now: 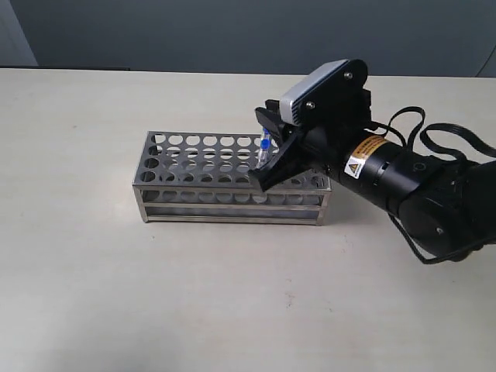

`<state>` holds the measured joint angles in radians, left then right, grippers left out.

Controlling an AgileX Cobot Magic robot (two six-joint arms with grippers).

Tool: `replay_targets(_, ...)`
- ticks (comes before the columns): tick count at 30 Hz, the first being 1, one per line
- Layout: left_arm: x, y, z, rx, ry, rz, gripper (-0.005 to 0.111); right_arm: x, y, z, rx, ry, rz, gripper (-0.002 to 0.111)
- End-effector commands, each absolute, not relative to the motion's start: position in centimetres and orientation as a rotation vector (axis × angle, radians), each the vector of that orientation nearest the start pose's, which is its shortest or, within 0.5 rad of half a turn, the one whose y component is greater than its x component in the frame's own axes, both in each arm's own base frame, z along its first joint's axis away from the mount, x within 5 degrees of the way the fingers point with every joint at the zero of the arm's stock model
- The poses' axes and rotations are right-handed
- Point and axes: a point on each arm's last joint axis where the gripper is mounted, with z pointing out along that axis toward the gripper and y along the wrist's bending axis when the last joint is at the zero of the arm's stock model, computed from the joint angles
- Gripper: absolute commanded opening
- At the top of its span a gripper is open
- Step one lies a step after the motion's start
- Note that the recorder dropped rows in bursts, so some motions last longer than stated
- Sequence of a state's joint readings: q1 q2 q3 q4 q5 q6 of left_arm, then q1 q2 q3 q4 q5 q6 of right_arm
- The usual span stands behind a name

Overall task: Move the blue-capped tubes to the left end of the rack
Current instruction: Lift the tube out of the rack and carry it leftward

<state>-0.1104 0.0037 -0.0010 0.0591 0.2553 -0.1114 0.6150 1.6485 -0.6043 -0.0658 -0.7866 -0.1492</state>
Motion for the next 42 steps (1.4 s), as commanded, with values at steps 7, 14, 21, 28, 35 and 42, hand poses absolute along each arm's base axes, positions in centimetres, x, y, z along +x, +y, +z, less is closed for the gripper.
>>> replay_targets(7,5.5,-0.5,19.1,0.04,1.73,-0.103,0.0,24.7,18.9,21.2,-0.698,1.557,0.425,0.002)
replay_targets(14,5.5,-0.5,19.1,0.04,1.73,-0.103,0.0,25.7,21.0,23.1,-0.781,1.551,0.422,-0.001)
replay_targets(21,5.5,-0.5,19.1,0.04,1.73,-0.103,0.0,26.8,22.0,24.1,-0.774,1.517,0.446,-0.001)
replay_targets(28,5.5,-0.5,19.1,0.04,1.73,-0.103,0.0,27.0,22.2,23.5,-0.761,1.549,0.468,-0.001)
replay_targets(35,5.5,-0.5,19.1,0.039,1.731,-0.105,0.0,27.8,23.2,24.1,-0.816,1.508,0.464,-0.001)
replay_targets(42,5.5,-0.5,19.1,0.039,1.731,-0.105,0.0,29.5,25.9,24.5,-0.839,1.505,0.571,-0.001)
